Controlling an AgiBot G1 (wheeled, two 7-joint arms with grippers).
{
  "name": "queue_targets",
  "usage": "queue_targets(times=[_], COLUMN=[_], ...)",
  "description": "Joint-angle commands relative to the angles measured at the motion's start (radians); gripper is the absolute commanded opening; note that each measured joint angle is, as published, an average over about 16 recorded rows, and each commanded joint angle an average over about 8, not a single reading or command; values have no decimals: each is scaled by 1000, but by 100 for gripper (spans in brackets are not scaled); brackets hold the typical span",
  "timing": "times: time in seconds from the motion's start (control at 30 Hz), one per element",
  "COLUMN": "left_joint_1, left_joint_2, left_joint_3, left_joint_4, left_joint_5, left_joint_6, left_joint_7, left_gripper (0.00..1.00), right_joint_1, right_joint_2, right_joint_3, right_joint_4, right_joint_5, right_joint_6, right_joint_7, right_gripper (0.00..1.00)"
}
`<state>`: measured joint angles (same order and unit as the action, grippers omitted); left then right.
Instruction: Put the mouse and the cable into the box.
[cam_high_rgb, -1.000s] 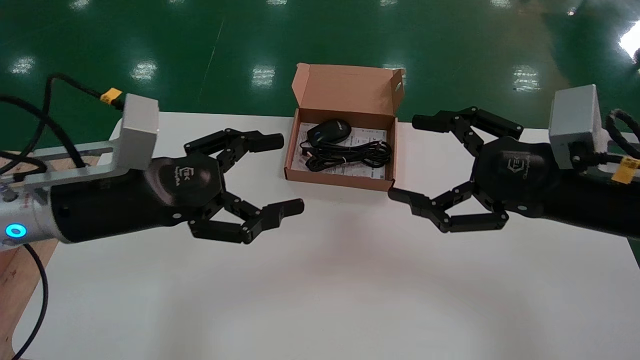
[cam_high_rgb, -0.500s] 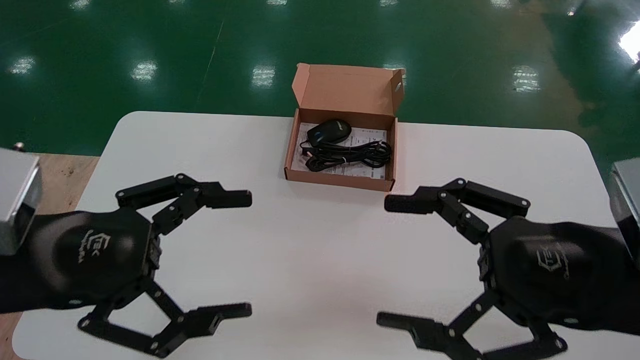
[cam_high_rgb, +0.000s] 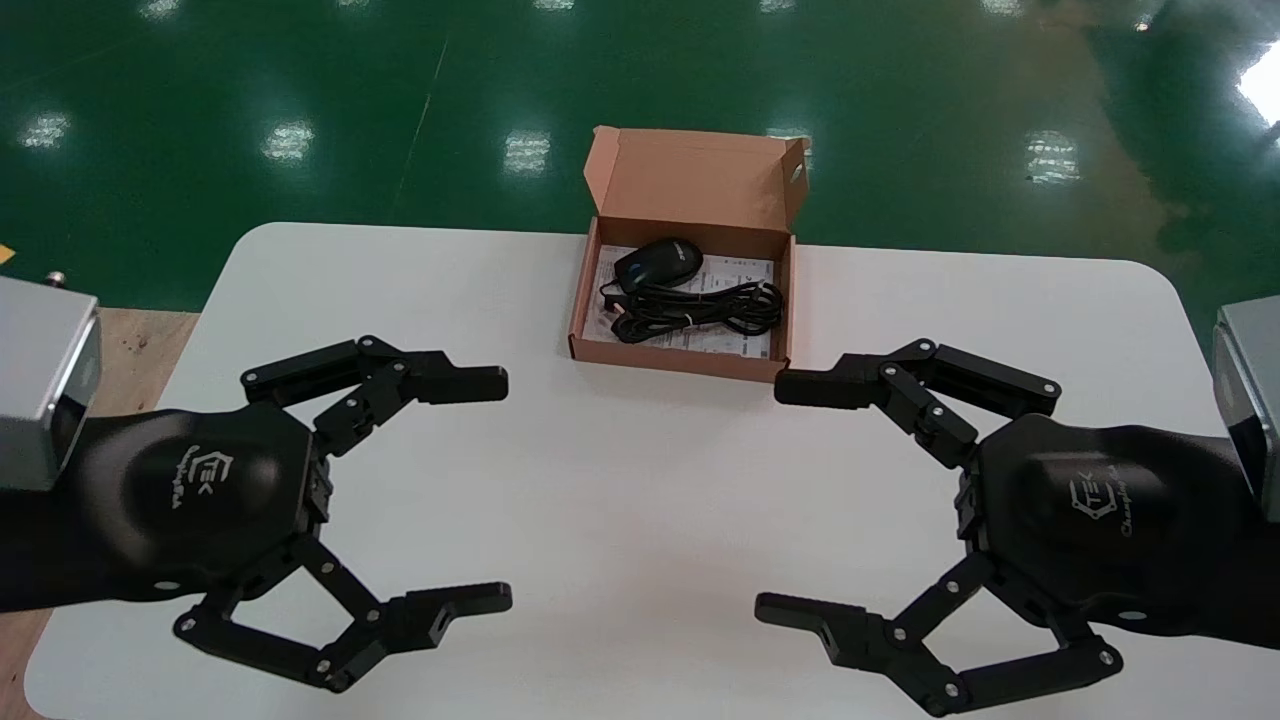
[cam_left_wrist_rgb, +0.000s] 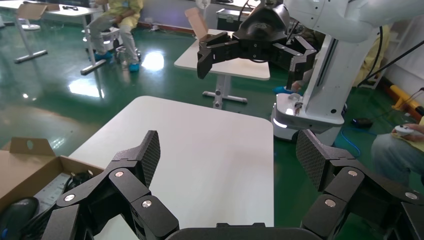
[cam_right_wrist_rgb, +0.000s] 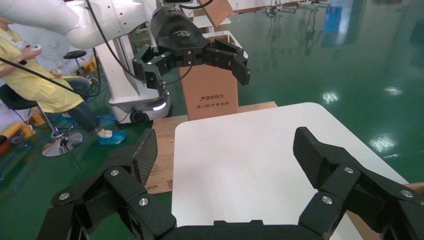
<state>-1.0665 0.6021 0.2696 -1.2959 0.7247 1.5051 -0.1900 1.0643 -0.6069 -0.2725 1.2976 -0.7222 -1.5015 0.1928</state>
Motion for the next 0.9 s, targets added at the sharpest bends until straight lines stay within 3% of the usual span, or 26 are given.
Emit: queue_targets(times=[0.03,0.9], left_joint_1=[-2,-9], left_joint_2=[2,11], left_joint_3=[3,12], left_joint_4=[3,14], left_joint_5=[1,6], left_joint_6=[-3,-12], left_joint_7=[1,4], left_gripper=[100,100], right_joint_1=[3,13], right_joint_2=[-1,-5], right_joint_3=[-2,-9], right_joint_4=[-4,-18], right_joint_5=[-2,-10], right_joint_6=[2,7], right_joint_7=[-2,-9], right_gripper=[100,100])
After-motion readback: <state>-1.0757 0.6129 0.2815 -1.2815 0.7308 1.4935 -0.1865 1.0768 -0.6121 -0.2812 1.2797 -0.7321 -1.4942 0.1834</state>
